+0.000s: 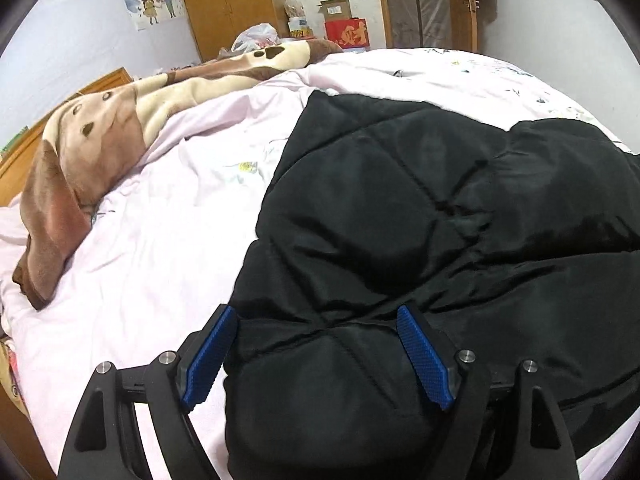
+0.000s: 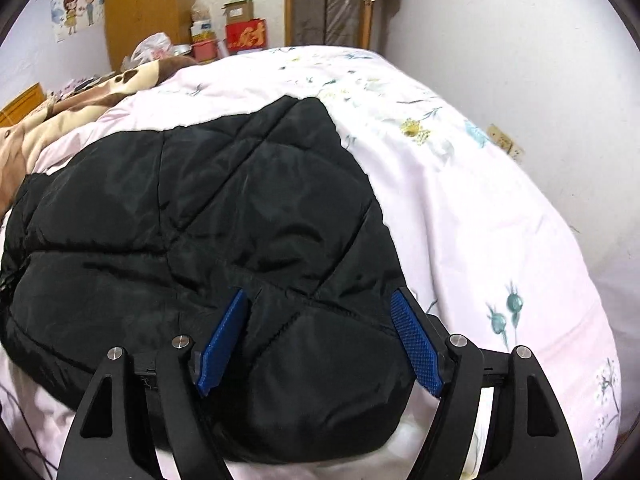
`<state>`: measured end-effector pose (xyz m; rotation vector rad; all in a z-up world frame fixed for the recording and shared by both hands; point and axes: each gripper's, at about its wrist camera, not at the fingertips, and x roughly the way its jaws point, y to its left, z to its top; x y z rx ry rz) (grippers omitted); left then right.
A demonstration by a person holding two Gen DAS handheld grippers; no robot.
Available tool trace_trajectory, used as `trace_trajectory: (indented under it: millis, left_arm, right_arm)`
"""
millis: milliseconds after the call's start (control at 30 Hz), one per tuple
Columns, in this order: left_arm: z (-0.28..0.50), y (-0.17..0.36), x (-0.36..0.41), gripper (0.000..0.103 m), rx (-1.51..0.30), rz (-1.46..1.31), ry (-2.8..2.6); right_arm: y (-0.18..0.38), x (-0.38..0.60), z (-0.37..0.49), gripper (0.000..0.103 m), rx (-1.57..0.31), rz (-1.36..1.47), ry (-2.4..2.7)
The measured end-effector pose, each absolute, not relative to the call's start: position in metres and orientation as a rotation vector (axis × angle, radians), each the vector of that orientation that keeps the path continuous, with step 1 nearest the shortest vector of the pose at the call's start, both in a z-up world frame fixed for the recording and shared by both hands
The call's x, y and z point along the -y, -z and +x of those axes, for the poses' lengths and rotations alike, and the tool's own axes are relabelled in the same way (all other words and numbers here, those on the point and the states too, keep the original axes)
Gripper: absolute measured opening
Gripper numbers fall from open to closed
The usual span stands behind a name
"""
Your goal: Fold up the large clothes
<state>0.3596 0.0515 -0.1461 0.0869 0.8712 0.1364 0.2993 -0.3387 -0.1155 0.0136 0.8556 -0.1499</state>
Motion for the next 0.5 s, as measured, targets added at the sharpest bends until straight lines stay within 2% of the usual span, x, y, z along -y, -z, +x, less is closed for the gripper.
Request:
trace_trajectory:
  millis: [33, 333, 400, 500]
  left_arm:
    - [0.362, 0.151, -0.054, 0.088, -0.883, 0.077, -0.133]
    - [0.376, 0.182, -0.061, 0.096, -0.948, -0.032, -0.126]
    - [0.380, 0.186, -0.066, 0.097, -0.966, -0.062, -0.122]
    - [0.381, 0.181, -0.060, 0.097, -0.959, 0.000, -0.128]
  right_arm:
    - [0.123, 0.336, 0.302, 0.074, -0.870, -0.024, 0.141]
    - [0.156, 0.340, 0.327, 0.083, -0.907, 0.044, 0.140]
    - [0.159, 0.343, 0.329, 0.088, -0.917, 0.051, 0.138]
    - [0.156, 0.345, 0.333, 0.088, -0.929, 0.065, 0.138]
